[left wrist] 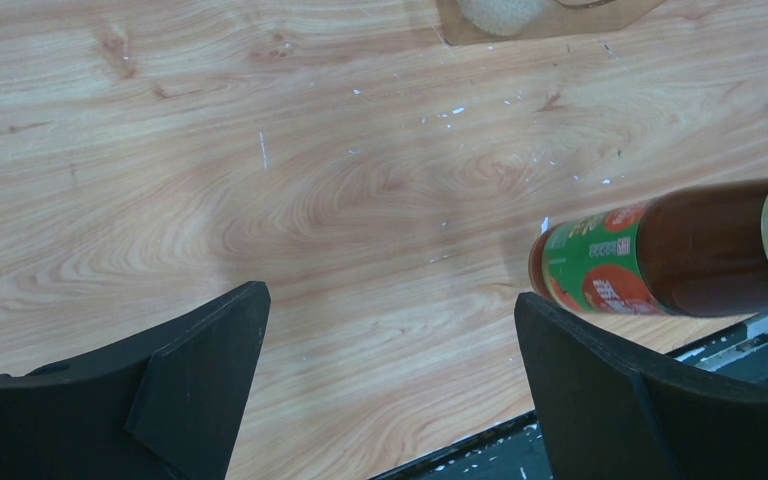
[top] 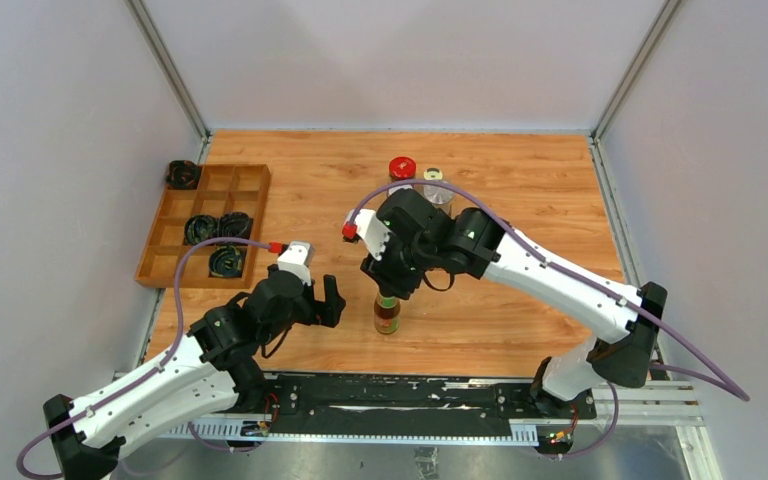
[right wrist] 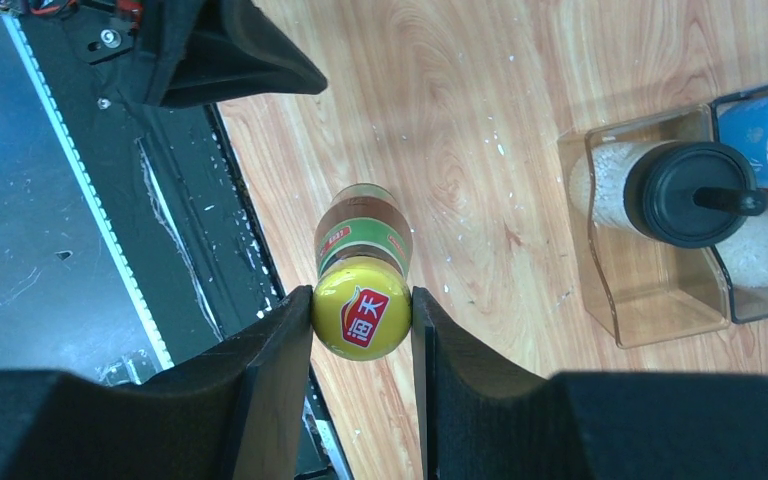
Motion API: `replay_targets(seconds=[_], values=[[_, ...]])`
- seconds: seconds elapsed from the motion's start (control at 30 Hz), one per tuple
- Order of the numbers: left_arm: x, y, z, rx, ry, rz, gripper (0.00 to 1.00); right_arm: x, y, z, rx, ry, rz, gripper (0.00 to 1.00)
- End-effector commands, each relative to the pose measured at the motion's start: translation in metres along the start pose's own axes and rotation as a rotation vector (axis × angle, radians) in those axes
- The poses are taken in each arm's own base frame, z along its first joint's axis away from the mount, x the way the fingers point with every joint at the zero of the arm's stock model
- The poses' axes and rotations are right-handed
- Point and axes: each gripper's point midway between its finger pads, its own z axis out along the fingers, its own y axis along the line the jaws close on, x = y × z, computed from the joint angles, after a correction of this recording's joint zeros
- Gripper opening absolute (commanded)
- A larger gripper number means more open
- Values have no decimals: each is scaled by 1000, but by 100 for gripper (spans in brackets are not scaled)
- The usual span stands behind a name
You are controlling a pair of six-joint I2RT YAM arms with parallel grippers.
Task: Organize the condiment bottles
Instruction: Pick up the bottle from the center of the board.
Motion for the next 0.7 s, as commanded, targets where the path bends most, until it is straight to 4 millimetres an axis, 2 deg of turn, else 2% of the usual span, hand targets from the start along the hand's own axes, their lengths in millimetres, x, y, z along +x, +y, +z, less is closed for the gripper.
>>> replay_targets(seconds=[0.0, 0.67], values=[[4, 2, 0, -3, 3, -9, 100, -20, -11, -16, 22, -63, 21, 30], [4, 2, 0, -2, 4, -10, 100, -19, -37, -26, 31, -85, 84, 31]])
